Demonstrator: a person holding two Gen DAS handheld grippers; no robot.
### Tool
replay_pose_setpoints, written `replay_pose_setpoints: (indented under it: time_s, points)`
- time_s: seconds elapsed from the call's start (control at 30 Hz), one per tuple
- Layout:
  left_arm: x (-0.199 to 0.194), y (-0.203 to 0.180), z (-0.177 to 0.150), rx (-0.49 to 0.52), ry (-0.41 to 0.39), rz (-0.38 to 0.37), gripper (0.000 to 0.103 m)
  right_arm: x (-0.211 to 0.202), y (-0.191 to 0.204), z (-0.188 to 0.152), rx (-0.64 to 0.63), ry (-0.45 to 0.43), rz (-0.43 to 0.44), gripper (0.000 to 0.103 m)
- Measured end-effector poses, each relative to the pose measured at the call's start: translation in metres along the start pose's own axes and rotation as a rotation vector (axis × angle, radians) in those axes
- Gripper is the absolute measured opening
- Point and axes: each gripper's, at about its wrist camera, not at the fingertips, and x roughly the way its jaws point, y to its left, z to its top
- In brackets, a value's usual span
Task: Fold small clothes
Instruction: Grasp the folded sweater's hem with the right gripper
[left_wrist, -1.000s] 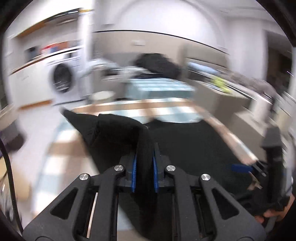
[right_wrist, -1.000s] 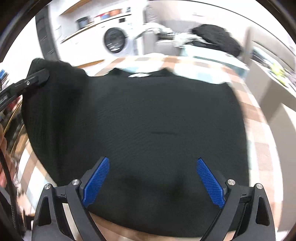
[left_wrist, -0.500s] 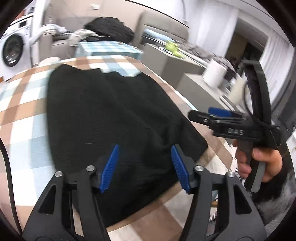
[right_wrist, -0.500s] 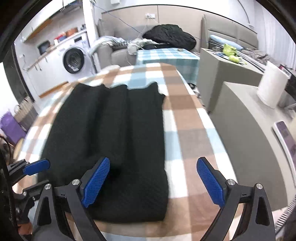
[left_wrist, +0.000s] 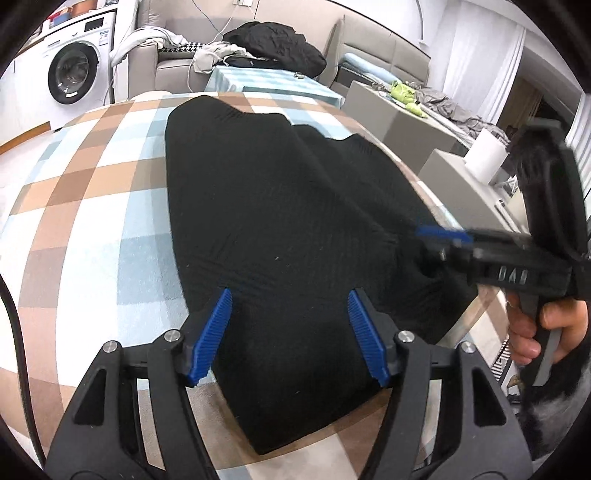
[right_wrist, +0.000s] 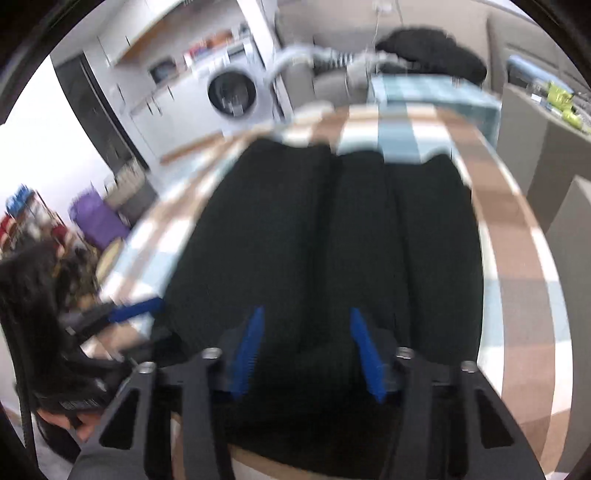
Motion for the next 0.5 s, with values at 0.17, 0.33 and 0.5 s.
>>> replay_pose_setpoints:
  time_s: [0.17, 0.33, 0.5]
  points:
    - [0.003, 0.008, -0.002, 0.007, 0.028, 0.016, 0.063, 0.002, -0.011, -0.031, -0.033, 0.116, -0.022, 0.043]
    - [-0.003, 0.02, -0.007, 0.003, 0.041, 0.037, 0.063, -0.008, -0.005, -0.023, -0.029, 0.07, 0.021, 0.053]
    - [-0.016, 0.039, -0.016, -0.062, 0.026, 0.059, 0.063, -0.003, -0.006, 0.0, -0.024, 0.01, 0.086, 0.053]
